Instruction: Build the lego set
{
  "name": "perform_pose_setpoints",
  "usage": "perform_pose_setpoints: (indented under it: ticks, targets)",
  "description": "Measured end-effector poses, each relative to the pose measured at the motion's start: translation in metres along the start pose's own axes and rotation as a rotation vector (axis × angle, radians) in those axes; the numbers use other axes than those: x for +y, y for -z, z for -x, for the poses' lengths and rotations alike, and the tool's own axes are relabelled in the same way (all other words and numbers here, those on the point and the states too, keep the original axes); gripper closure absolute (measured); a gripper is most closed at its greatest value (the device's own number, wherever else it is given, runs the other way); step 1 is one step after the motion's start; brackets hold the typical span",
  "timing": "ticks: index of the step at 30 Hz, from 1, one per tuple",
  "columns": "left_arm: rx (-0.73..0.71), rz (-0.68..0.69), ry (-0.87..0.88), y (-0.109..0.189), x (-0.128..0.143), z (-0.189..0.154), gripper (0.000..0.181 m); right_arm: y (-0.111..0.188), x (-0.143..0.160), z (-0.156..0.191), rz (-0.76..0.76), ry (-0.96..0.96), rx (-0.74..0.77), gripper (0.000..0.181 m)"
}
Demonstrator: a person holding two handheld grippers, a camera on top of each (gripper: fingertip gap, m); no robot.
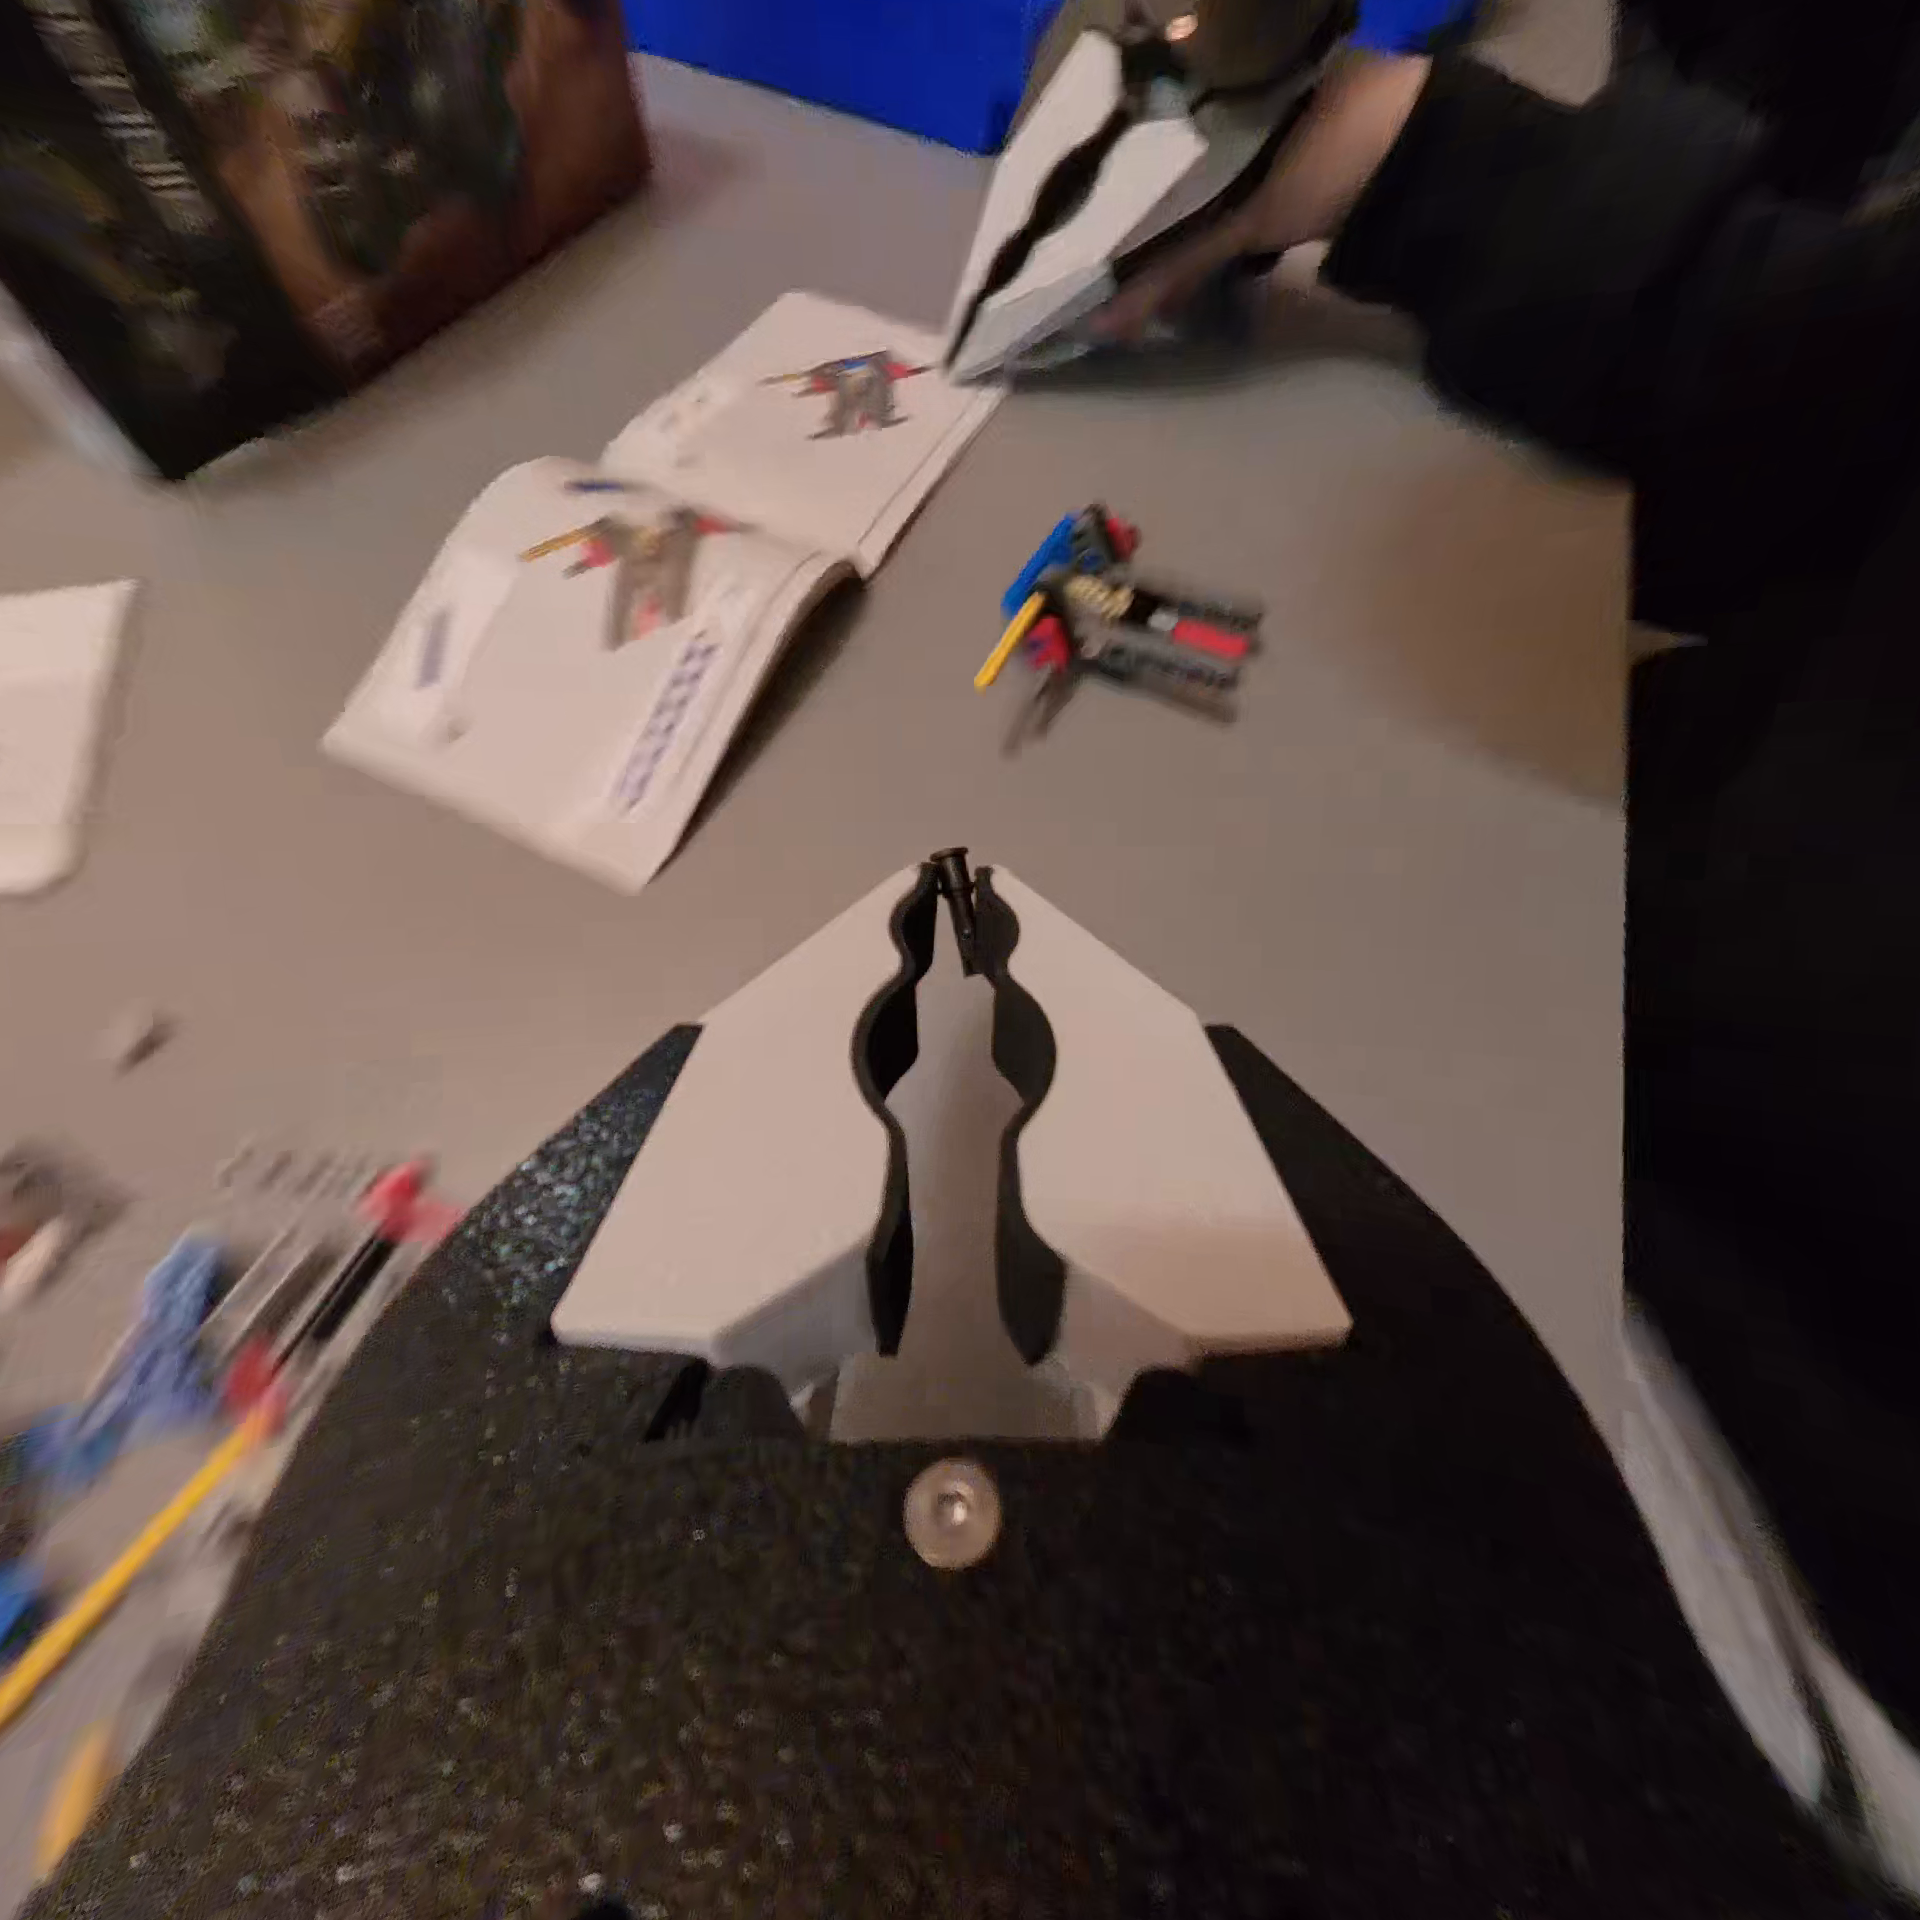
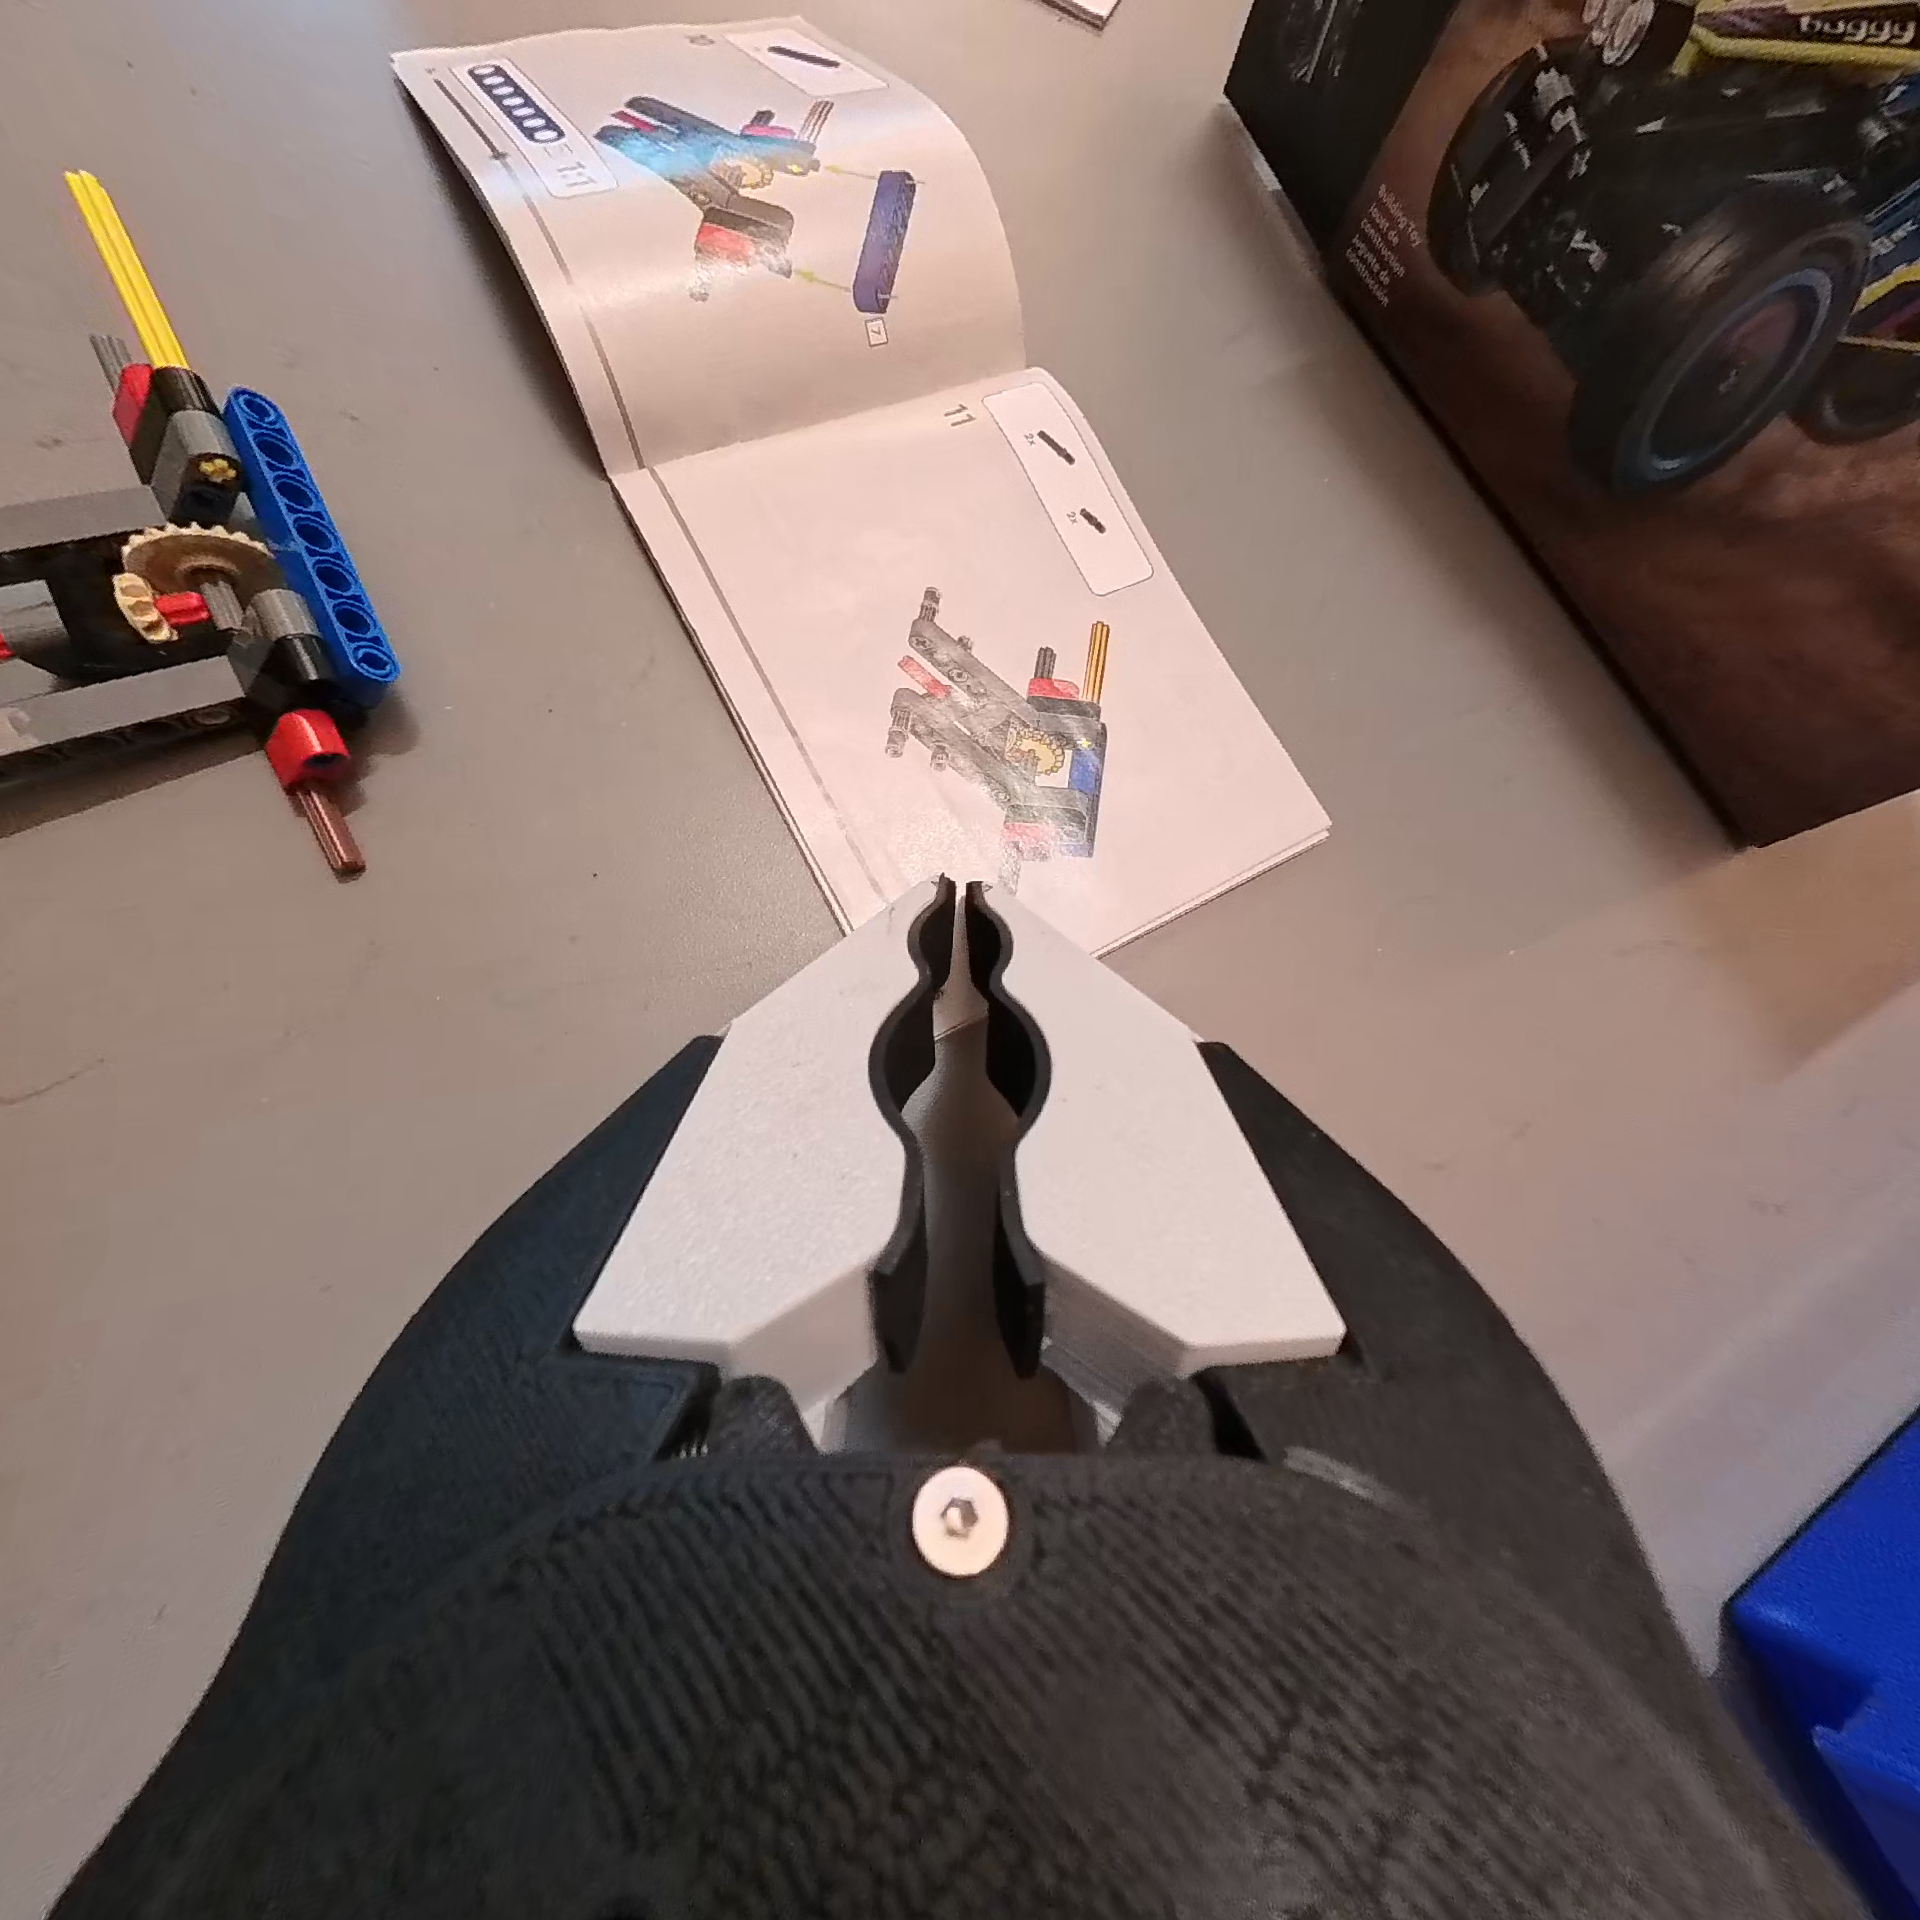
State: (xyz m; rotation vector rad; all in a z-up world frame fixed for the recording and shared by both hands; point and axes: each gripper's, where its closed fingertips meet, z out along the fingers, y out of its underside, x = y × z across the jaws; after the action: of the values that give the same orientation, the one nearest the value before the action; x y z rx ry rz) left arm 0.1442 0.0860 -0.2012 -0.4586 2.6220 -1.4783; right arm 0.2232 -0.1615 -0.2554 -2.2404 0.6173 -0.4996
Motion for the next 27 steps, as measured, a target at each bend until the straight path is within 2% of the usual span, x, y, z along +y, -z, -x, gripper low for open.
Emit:
perform_pose_setpoints:
  ticks: [2, 4, 6, 9, 13, 20, 24, 27]
  targets:
    - [0.038, 0.036, -0.009, -0.044, -0.009, -0.011, 0.177, 0.000, 0.000, 0.000, 0.000, -0.002, -0.002, 0.181]
    - [0.036, 0.122, -0.060, -0.075, -0.004, -0.012, 0.177, 0.000, 0.000, 0.000, 0.000, 0.001, 0.001, 0.181]
    - [0.046, 0.143, -0.096, -0.091, -0.004, -0.014, 0.177, 0.000, 0.000, 0.000, 0.000, 0.008, 0.005, 0.181]
    - [0.042, 0.126, -0.057, -0.098, -0.006, -0.012, 0.177, 0.000, 0.000, 0.001, 0.000, 0.018, 0.010, 0.181]
    - [-0.065, 0.131, -0.069, -0.089, 0.002, -0.002, 0.177, 0.000, 0.000, 0.001, 0.000, 0.012, 0.001, 0.181]
    - [-0.357, 0.202, -0.041, -0.053, 0.031, 0.030, 0.177, 0.000, 0.000, 0.001, 0.000, 0.010, 0.000, 0.181]
    - [-0.520, 0.228, 0.026, -0.036, 0.041, 0.049, 0.177, 0.000, 0.000, 0.001, 0.000, 0.010, 0.001, 0.181]
    - [-0.581, 0.242, 0.073, -0.023, 0.048, 0.057, 0.176, 0.000, 0.000, 0.001, 0.000, 0.016, 0.006, 0.181]
